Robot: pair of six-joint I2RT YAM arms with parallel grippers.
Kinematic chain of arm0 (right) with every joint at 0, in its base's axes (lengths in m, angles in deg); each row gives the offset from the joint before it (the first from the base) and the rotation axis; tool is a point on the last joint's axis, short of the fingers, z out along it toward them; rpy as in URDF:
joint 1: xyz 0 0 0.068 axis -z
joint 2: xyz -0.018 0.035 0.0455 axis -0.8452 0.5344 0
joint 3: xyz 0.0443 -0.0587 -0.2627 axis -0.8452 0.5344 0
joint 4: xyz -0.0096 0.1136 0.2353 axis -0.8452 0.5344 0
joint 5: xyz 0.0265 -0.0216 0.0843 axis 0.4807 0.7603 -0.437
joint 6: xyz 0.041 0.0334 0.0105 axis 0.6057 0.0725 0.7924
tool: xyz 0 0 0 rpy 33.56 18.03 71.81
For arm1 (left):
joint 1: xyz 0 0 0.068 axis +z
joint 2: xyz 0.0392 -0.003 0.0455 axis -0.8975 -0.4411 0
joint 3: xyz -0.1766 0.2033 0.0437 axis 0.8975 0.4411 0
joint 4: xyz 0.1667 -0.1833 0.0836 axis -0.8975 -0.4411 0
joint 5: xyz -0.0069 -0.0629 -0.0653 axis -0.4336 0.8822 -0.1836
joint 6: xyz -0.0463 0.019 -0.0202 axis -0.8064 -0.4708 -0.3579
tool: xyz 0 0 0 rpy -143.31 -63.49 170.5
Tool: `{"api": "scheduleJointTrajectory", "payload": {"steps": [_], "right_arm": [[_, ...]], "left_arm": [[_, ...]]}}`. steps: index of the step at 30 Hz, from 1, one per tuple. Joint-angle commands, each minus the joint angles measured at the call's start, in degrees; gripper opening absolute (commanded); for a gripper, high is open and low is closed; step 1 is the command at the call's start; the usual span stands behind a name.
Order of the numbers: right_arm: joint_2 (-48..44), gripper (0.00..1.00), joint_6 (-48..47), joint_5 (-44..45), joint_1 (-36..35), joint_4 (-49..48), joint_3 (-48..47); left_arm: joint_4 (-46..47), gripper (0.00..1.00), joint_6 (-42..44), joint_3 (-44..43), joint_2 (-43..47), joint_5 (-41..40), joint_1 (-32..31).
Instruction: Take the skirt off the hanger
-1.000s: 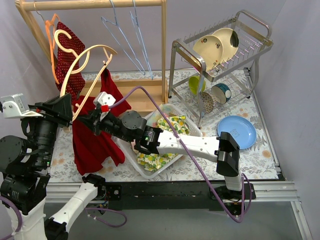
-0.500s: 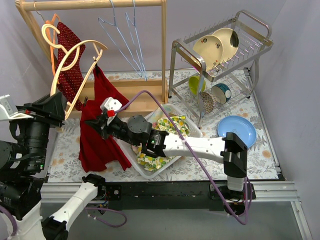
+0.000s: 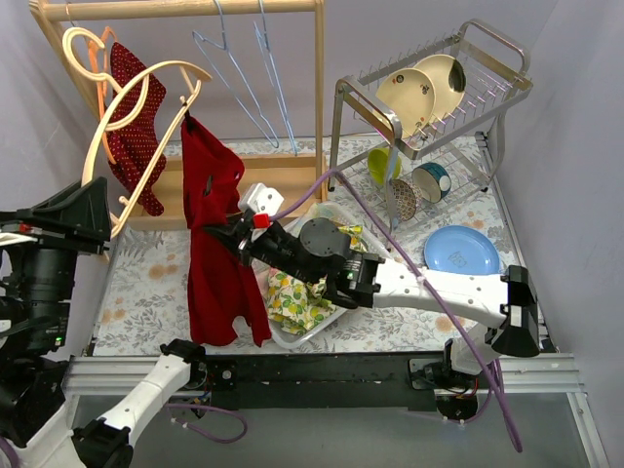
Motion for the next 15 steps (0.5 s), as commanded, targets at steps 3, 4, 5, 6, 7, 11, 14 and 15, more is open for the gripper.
{"api": "scheduleJointTrajectory", "payload": {"steps": [3, 4, 5, 6, 7, 11, 14, 15], "right_arm": [[-3.5, 0.01, -13.4, 2.2, 0.1, 2.7, -12.7], [-3.4, 0.01, -14.6, 3.3, 0.4, 3.3, -14.2], [-3.3, 0.01, -17.2, 4.0, 0.7, 4.3, -15.3], [-3.3, 0.01, -18.3, 4.8, 0.9, 4.9, -17.3], [-3.6, 0.01, -19.7, 6.2, 1.0, 5.1, -17.6], [-7.2, 0.01, -24.6, 9.4, 1.0, 4.9, -13.7], [-11.9, 0.01, -25.2, 12.2, 1.0, 3.0, -5.6], [-13.2, 0.01, -25.6, 12.8, 1.0, 1.4, -3.2]], "left_arm": [[5.1, 0.0, -2.6, -7.7, -2.2, 4.0, 0.1], [5.1, 0.0, -2.6, -8.0, -2.6, 3.9, 0.0], [5.2, 0.0, -3.1, -8.5, -2.7, 4.2, 0.0], [5.3, 0.0, -3.5, -9.0, -2.9, 4.9, 0.0], [5.4, 0.0, -4.2, -8.9, -2.9, 6.6, 0.0], [5.1, 0.0, -6.7, -8.2, -2.6, 10.5, 0.1], [4.8, 0.0, -8.3, -5.1, -1.1, 13.1, 0.1], [5.1, 0.0, -8.8, -3.8, -0.4, 13.6, 0.1]]}}
